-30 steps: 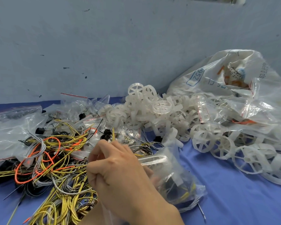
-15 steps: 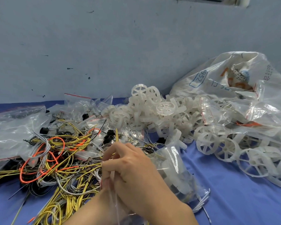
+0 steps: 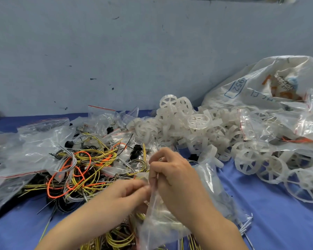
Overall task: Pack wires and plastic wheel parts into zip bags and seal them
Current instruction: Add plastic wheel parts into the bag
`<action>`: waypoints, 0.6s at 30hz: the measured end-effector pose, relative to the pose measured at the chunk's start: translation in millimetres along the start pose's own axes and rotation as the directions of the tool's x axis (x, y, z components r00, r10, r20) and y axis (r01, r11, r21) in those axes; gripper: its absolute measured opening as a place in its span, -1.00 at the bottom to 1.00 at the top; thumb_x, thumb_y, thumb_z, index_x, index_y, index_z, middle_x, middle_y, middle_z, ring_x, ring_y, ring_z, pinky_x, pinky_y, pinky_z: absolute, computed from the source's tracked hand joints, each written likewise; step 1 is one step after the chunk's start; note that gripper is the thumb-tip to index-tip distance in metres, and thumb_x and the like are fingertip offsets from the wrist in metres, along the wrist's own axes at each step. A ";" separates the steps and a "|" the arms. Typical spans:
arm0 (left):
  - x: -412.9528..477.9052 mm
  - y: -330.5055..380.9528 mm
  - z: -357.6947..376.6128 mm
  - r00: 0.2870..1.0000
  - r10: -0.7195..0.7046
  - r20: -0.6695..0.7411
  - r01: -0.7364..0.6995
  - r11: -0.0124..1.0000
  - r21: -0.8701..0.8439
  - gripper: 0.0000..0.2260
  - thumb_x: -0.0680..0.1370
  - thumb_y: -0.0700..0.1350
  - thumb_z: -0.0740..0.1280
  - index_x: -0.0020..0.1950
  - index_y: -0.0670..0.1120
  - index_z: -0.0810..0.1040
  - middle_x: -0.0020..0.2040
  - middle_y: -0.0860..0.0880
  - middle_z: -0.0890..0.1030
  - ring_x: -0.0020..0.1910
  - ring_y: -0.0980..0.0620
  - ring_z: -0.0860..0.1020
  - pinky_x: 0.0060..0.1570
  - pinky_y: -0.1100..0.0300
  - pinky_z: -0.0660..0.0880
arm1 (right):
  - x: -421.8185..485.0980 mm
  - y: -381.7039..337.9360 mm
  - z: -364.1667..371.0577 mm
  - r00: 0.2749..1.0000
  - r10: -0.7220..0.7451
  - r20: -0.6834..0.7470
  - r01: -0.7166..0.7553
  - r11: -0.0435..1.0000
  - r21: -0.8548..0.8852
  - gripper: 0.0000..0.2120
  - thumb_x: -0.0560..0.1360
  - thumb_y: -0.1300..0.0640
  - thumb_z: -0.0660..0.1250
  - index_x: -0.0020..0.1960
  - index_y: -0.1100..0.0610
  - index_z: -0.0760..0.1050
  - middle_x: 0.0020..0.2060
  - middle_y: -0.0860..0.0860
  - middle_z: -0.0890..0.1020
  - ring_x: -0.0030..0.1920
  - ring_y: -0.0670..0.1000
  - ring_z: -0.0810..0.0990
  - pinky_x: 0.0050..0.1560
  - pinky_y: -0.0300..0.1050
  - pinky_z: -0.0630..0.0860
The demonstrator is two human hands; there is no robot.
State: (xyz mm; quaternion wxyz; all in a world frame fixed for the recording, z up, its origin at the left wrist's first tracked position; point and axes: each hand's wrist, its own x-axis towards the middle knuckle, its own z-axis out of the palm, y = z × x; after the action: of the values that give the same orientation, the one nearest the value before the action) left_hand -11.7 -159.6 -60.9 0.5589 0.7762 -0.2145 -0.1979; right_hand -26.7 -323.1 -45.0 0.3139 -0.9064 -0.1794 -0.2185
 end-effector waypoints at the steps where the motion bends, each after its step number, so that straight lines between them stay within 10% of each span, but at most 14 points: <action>1: -0.7 0.0 -5.4 0.999 -0.008 -0.046 0.007 1.000 -0.026 -0.76 0.59 -0.03 0.26 0.07 -0.13 0.65 0.01 -0.15 0.69 -0.05 -0.13 0.67 0.04 0.06 0.60 | 0.3 4.0 -0.2 0.999 0.029 0.025 -0.029 1.000 -0.008 -0.73 0.41 0.20 0.16 -0.40 -0.10 0.33 -0.06 -0.16 0.51 0.00 -0.04 0.47 0.04 -0.05 0.42; 12: 54.2 23.0 -69.7 0.768 0.148 -0.622 -0.106 0.989 0.104 -0.80 0.64 -0.07 0.22 0.01 -0.07 0.62 -0.18 -0.06 0.68 -0.29 0.01 0.65 -0.34 0.21 0.60 | 14.9 18.6 18.2 0.981 0.128 0.147 -0.120 0.991 -0.063 -0.69 0.55 0.19 0.18 -0.31 -0.11 0.44 -0.03 -0.17 0.49 0.01 -0.06 0.46 0.01 -0.10 0.44; 18: 140.4 3.4 -111.2 0.825 0.017 -0.565 0.328 0.799 0.503 -0.77 0.64 -0.11 0.17 0.17 -0.10 0.58 -0.06 -0.10 0.62 -0.11 -0.10 0.58 -0.09 0.05 0.51 | 21.7 24.5 24.3 0.949 0.194 0.248 -0.172 0.979 -0.109 -0.74 0.49 0.21 0.18 -0.26 -0.12 0.40 -0.02 -0.08 0.49 0.03 0.03 0.45 -0.06 -0.09 0.37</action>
State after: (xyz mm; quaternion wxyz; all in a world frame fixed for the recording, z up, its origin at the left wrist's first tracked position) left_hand 165.2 -151.4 -34.1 0.3131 0.9475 -0.0294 0.0583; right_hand 9.7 -321.4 -63.0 0.2673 -0.9525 -0.1241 -0.0763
